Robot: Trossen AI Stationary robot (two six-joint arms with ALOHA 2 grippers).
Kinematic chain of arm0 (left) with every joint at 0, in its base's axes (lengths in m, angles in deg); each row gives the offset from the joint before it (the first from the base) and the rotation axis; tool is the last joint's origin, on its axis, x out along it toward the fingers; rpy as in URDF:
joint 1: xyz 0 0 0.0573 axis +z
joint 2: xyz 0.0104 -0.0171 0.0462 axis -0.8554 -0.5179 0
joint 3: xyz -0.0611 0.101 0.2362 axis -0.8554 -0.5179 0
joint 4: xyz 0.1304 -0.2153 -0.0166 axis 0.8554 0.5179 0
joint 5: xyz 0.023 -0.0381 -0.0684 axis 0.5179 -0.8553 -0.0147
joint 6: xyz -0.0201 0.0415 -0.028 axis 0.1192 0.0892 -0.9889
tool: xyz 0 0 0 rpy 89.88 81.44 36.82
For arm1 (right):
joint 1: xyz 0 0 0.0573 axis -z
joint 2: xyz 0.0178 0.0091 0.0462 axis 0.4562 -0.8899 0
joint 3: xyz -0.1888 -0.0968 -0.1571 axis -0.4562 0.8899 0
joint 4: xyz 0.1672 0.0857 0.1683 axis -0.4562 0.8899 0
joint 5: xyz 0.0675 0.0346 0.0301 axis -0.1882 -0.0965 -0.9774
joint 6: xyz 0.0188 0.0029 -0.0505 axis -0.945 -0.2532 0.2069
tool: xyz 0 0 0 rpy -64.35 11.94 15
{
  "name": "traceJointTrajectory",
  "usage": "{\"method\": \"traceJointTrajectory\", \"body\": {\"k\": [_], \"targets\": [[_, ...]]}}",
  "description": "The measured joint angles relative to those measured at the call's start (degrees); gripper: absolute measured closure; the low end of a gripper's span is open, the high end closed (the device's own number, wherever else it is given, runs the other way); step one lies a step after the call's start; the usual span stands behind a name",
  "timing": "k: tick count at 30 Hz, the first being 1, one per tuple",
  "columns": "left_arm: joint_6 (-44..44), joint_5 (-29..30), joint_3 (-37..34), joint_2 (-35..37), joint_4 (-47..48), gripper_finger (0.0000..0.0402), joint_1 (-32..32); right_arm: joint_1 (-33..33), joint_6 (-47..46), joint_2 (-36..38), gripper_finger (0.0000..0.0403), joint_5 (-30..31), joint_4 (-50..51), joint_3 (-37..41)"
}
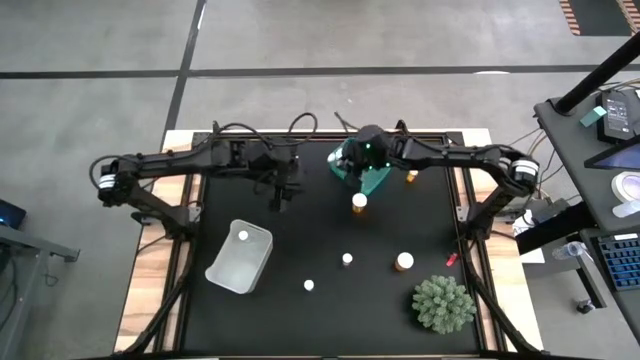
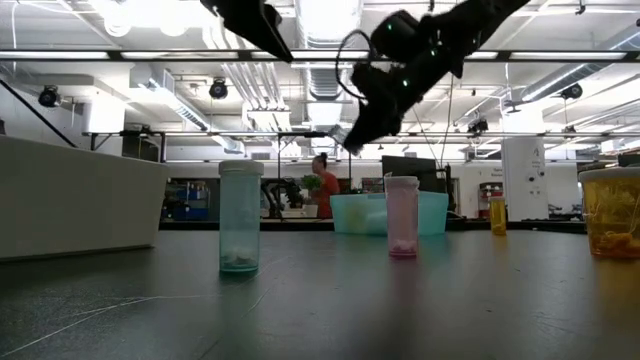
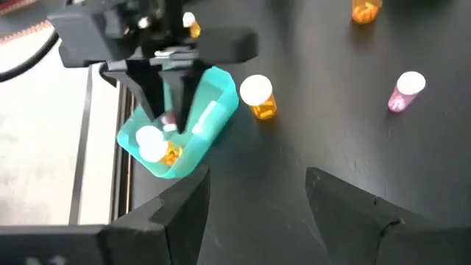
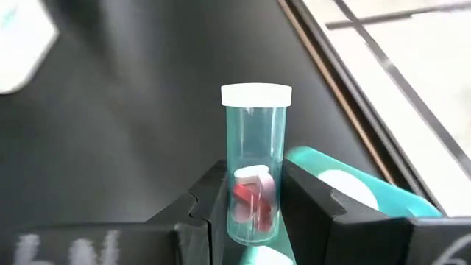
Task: Pick and place medicine bottles into bin by pill shape (circle, oval)
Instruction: Put the left blue capsule bottle into the blue bin
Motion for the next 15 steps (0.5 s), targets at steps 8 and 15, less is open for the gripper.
{"method": "traceJointTrajectory", "body": {"k": [8,15], "targets": [[-0.2,0.0,-9.0,6.2,-10.0,0.0194,0.0,7.9,-1.2,0.0,0.0303,-3.0,-11.1,8.5],[-0.6,-0.3,-22.4,8.4,-31.9,0.0194,0.6,7.4,-7.1,0.1,0.0303,-16.6,-36.1,15.8]]}}
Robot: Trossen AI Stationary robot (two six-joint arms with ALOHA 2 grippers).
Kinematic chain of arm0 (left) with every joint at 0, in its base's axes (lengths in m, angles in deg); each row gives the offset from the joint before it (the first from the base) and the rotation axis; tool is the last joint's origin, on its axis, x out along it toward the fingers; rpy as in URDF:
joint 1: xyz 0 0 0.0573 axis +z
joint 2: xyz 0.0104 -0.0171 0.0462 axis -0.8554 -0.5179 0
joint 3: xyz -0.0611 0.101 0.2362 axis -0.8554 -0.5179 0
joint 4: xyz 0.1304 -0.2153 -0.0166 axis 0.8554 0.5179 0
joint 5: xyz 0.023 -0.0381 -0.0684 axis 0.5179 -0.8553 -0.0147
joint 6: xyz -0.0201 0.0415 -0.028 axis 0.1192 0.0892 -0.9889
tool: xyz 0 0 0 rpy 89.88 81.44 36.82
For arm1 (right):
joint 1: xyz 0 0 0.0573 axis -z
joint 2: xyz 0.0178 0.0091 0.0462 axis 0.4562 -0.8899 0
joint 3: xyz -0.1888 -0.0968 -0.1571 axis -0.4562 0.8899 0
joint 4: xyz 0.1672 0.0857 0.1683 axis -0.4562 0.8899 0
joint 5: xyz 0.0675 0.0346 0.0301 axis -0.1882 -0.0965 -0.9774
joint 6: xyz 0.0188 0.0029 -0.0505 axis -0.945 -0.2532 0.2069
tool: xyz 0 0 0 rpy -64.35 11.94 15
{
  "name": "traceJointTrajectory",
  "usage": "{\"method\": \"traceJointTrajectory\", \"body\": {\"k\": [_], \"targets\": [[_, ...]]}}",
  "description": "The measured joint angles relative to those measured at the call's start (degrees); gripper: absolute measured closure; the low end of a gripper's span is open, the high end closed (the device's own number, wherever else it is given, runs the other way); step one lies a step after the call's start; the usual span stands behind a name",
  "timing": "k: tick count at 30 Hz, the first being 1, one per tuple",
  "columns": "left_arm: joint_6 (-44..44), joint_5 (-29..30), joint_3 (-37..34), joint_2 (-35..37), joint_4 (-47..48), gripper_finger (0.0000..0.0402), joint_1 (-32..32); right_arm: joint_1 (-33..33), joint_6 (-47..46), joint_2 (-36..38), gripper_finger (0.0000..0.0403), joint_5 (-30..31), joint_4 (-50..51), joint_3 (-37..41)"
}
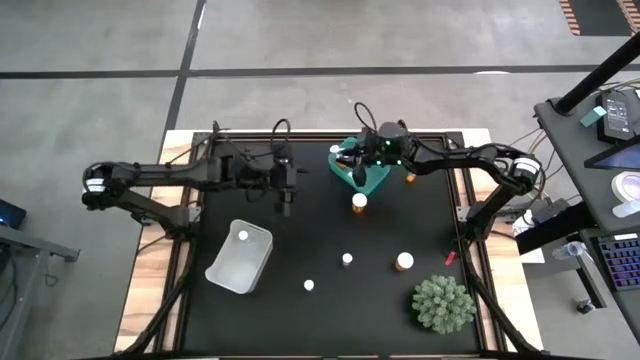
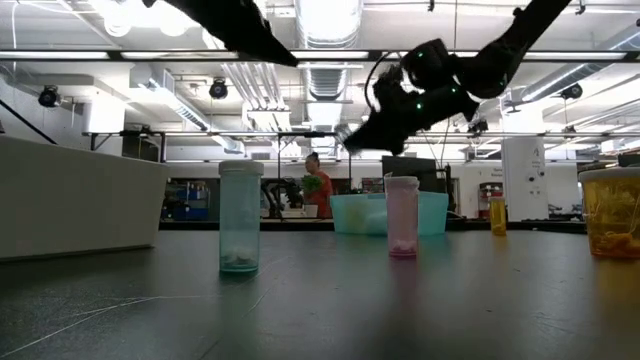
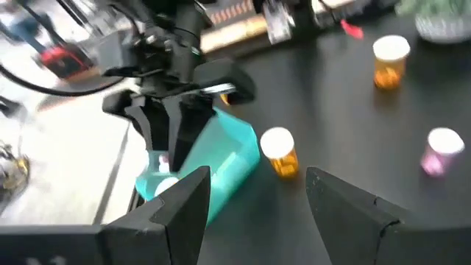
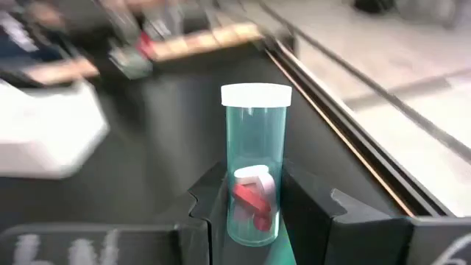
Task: Pick and place medicine bottles into bin by pill shape (circle, oval)
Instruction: Put the left blue capsule bottle into the blue bin
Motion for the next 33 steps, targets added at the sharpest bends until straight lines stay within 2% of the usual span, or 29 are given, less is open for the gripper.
{"method": "traceJointTrajectory", "body": {"k": [5,8,11,16,23,33], "targets": [[-4.0,-0.3,-8.5,-0.7,-18.1,0.0194,2.3,-2.9,-4.4,0.0,0.0303,-4.4,-14.3,2.0],[-7.7,-1.0,-12.1,-2.5,-30.7,0.0194,4.1,-4.7,-5.8,0.0,0.0303,-4.6,-19.9,2.0],[-12.0,-3.4,-13.8,-5.2,-39.2,0.0195,5.4,-6.3,-6.0,0.0,0.0303,-4.6,-24.3,2.0],[-15.5,-4.1,-13.9,-11.0,-47.2,0.0195,5.6,-7.3,-7.5,0.1,0.0303,-3.3,-30.1,2.0],[-17.6,-4.1,-13.9,-16.0,-58.3,0.0195,5.6,-7.4,-8.3,0.1,0.0303,-3.0,-30.2,2.0],[-14.1,-2.8,-13.8,-16.5,-59.3,0.0204,6.1,-7.9,-10.2,0.1,0.0303,-3.0,-30.3,2.0]]}}
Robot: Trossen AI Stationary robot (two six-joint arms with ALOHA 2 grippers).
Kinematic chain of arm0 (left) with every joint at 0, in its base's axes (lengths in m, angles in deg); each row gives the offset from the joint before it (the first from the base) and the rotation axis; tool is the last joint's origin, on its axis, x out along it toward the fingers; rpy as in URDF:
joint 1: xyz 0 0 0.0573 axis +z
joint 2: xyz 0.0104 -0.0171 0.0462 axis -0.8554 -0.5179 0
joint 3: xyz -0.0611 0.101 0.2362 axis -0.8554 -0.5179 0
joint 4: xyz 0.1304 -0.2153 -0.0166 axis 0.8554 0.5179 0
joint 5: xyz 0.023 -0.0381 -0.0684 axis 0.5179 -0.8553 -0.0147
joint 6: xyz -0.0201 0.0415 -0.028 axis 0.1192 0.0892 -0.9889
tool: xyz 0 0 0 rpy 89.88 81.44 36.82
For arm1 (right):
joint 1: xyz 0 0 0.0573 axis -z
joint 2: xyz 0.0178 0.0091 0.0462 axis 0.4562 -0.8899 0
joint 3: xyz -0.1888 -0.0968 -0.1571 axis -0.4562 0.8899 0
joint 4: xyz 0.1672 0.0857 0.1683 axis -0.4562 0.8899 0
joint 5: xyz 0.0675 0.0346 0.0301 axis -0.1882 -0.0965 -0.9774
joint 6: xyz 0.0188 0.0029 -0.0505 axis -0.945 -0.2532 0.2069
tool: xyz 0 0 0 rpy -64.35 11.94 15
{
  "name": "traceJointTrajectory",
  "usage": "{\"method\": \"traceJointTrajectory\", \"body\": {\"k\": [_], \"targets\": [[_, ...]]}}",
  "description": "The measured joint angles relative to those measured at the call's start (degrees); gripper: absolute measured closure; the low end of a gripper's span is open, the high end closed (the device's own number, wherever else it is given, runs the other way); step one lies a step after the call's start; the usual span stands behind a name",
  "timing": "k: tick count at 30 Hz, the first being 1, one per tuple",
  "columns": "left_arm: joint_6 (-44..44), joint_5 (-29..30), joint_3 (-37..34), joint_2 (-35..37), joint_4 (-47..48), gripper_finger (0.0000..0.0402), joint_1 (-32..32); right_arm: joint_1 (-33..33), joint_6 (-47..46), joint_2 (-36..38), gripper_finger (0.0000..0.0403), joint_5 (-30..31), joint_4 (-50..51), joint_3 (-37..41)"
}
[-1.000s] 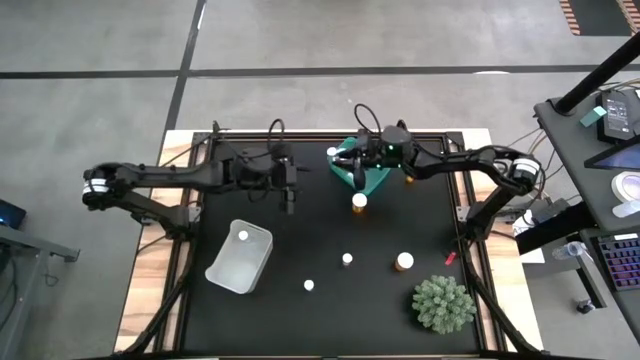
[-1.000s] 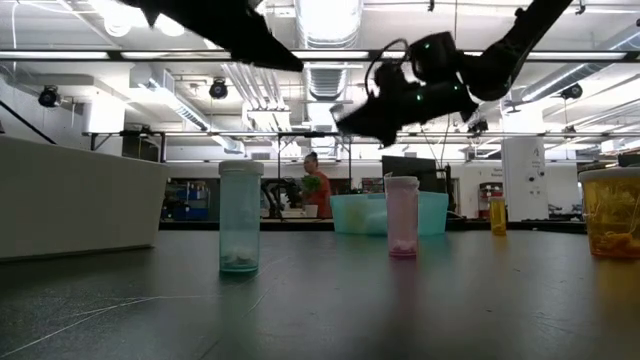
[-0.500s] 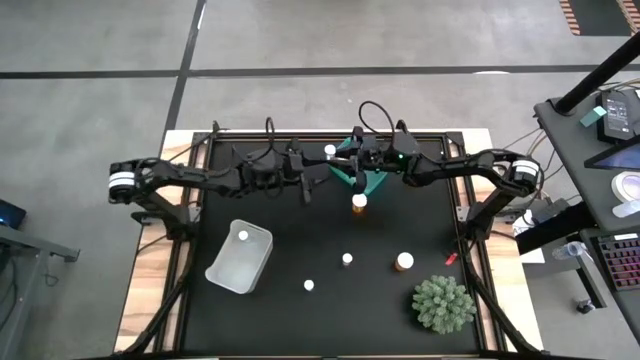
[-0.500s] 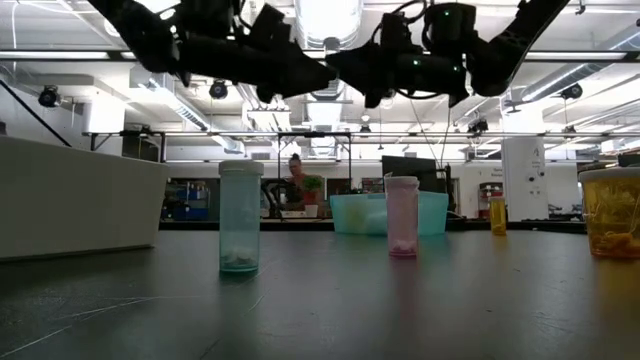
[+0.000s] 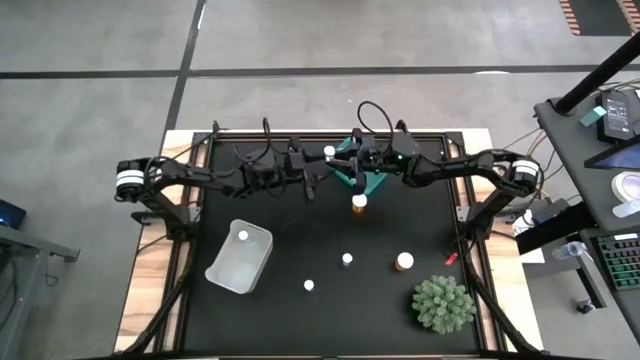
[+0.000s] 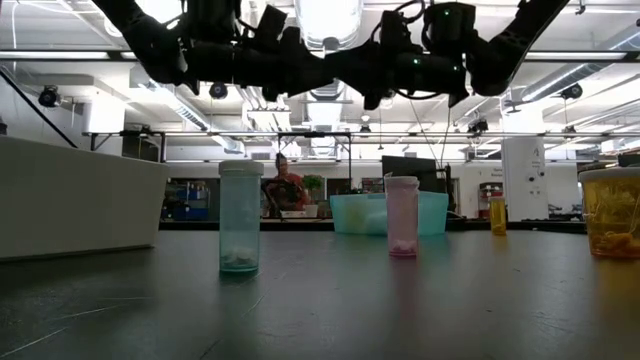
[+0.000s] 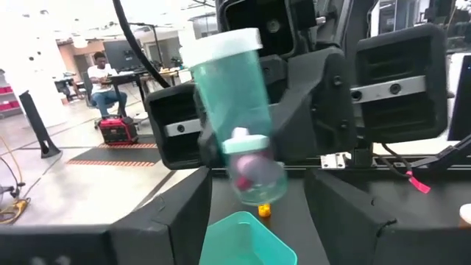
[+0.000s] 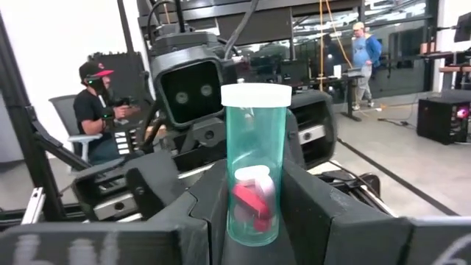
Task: Pick and place medicine bottles into bin by pill shape (circle, oval)
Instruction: Put the left blue capsule bottle into the blue bin
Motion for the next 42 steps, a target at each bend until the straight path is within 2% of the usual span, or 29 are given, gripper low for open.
{"method": "traceJointTrajectory", "body": {"k": [12,16,20,27,31,35,42], "targets": [[-0.5,-0.2,0.0,0.0,0.1,0.0308,0.2,-0.6,0.2,0.0,0.0303,0.5,0.0,0.0],[-0.5,-0.1,0.0,0.0,0.3,0.0331,0.2,-0.6,1.2,0.0,0.0303,1.0,0.6,0.0],[-0.7,-0.1,0.0,0.0,0.5,0.0322,0.2,-0.7,2.2,0.0,0.0303,1.0,0.8,0.0],[-3.3,0.0,0.0,0.0,-0.6,0.0239,0.3,-1.1,5.4,0.0,0.0303,1.1,1.2,0.0],[-2.9,0.0,0.0,0.1,-0.5,0.0221,0.3,-1.1,5.6,0.0,0.0303,1.4,1.5,0.0],[-1.9,0.0,0.0,0.0,-0.5,0.0241,0.3,-1.1,5.5,0.0,0.0303,1.6,1.7,0.0],[-2.1,0.1,0.0,0.1,0.2,0.0319,0.3,-1.1,6.2,0.0,0.0303,3.9,4.0,-0.1]]}}
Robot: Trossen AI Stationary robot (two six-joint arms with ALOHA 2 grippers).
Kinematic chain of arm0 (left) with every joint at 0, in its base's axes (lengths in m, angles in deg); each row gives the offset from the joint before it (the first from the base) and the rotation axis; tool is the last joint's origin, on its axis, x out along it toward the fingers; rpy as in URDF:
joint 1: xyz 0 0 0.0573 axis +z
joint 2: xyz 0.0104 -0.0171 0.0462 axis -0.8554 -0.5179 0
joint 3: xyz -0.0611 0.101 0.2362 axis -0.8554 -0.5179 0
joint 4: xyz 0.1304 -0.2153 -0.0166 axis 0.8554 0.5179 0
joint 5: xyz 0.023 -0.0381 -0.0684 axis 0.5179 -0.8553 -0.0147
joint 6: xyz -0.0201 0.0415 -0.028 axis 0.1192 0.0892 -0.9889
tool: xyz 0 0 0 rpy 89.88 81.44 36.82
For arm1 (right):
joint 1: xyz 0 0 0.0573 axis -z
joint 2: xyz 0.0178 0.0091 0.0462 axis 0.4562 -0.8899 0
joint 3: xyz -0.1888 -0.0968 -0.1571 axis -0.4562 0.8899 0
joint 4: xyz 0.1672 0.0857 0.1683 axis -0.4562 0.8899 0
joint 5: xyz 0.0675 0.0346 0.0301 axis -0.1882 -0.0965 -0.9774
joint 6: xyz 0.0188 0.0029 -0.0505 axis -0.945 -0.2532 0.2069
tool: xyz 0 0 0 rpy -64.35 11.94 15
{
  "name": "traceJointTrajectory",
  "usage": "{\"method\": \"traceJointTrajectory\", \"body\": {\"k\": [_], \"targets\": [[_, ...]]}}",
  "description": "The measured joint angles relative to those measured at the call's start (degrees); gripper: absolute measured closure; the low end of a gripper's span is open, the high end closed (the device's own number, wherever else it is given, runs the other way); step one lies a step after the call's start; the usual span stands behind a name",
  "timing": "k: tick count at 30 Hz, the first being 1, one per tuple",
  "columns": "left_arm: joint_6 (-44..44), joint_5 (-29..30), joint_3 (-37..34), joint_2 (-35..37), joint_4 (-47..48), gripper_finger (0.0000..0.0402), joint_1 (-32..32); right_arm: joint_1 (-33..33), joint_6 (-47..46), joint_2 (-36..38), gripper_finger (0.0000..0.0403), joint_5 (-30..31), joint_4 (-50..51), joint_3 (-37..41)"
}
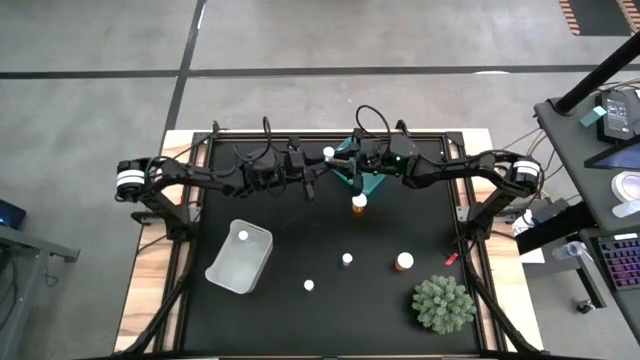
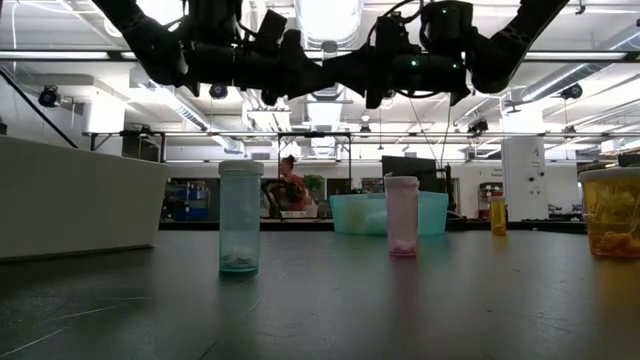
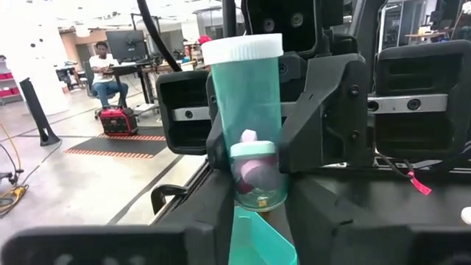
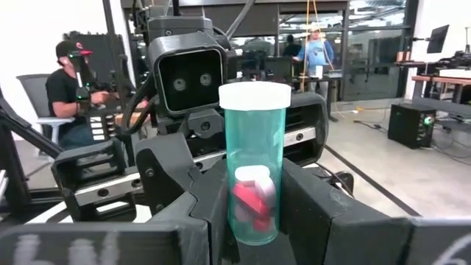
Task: Pick and place medicine bottles into bin by pill shape (circle, oval)
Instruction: Put the left blue capsule bottle into the blue bin
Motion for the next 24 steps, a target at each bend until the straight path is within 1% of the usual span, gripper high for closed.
{"method": "traceJointTrajectory", "body": {"k": [2,7,18,24], "targets": [[0.0,0.0,0.0,0.0,0.3,0.0329,0.0,0.0,0.1,0.0,0.0303,0.0,0.1,0.0],[0.1,0.0,0.0,0.0,0.9,0.0329,0.0,0.0,0.2,0.0,0.0295,0.0,0.4,0.0],[0.2,0.2,0.0,0.0,1.9,0.0323,0.0,0.0,0.0,0.0,0.0200,-0.3,0.8,0.1],[0.4,-0.1,-0.2,0.0,2.5,0.0322,0.0,0.3,0.0,1.8,0.0173,0.0,4.6,0.2]]}}
